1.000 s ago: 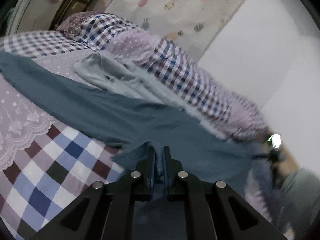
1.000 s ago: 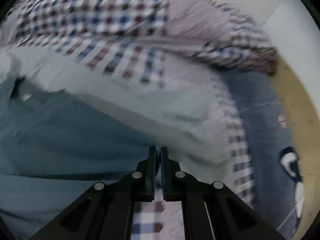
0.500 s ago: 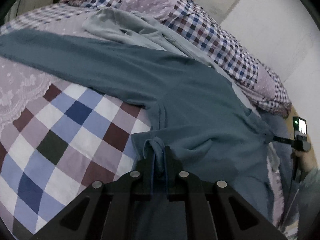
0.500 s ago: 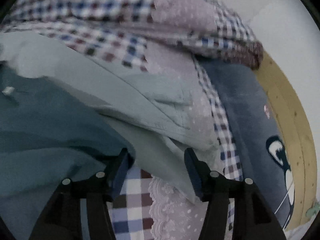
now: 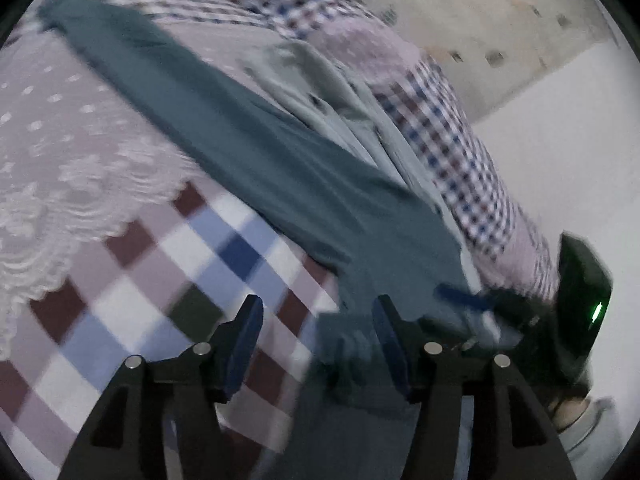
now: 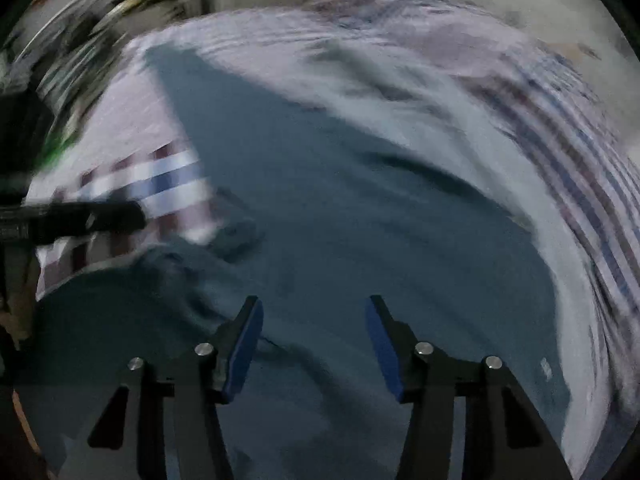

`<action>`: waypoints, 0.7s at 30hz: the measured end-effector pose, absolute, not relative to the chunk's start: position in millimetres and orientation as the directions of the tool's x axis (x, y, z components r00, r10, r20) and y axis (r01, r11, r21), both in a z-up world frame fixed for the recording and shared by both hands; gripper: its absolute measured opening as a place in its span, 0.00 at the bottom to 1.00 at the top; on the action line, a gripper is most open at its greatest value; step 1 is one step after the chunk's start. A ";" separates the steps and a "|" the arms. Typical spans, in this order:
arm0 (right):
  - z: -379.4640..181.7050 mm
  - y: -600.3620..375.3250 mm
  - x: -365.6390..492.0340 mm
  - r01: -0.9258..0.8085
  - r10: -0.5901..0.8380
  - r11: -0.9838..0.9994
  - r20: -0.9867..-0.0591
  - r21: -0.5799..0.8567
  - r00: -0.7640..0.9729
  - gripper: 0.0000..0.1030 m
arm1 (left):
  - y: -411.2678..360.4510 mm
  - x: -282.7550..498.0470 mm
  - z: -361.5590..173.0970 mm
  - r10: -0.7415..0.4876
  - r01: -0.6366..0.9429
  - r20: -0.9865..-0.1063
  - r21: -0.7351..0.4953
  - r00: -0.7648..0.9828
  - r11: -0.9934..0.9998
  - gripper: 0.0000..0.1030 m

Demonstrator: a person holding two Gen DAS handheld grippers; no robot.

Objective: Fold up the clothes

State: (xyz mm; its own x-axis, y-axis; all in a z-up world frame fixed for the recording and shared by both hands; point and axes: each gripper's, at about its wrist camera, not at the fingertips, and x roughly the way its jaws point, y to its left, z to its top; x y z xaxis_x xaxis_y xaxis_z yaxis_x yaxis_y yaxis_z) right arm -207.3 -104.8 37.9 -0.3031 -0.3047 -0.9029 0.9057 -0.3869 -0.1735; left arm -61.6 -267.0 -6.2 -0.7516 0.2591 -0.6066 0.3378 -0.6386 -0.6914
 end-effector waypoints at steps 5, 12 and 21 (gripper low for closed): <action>13.2 -141.2 -192.5 0.953 -0.264 -0.259 -0.937 -0.160 -0.229 0.39 | -289.3 -54.5 -9.8 0.263 0.362 -0.589 -0.729 -0.764 -0.581 0.60; -0.2 -139.0 -188.9 0.971 -0.242 -0.223 -0.959 -0.092 -0.147 0.20 | -302.4 -50.8 -13.4 0.281 0.368 -0.575 -0.757 -0.769 -0.540 0.60; 44.6 -108.5 -199.3 0.910 -0.327 -0.371 -0.890 -0.188 -0.317 0.00 | -304.1 -52.4 -13.4 0.286 0.369 -0.570 -0.764 -0.770 -0.529 0.60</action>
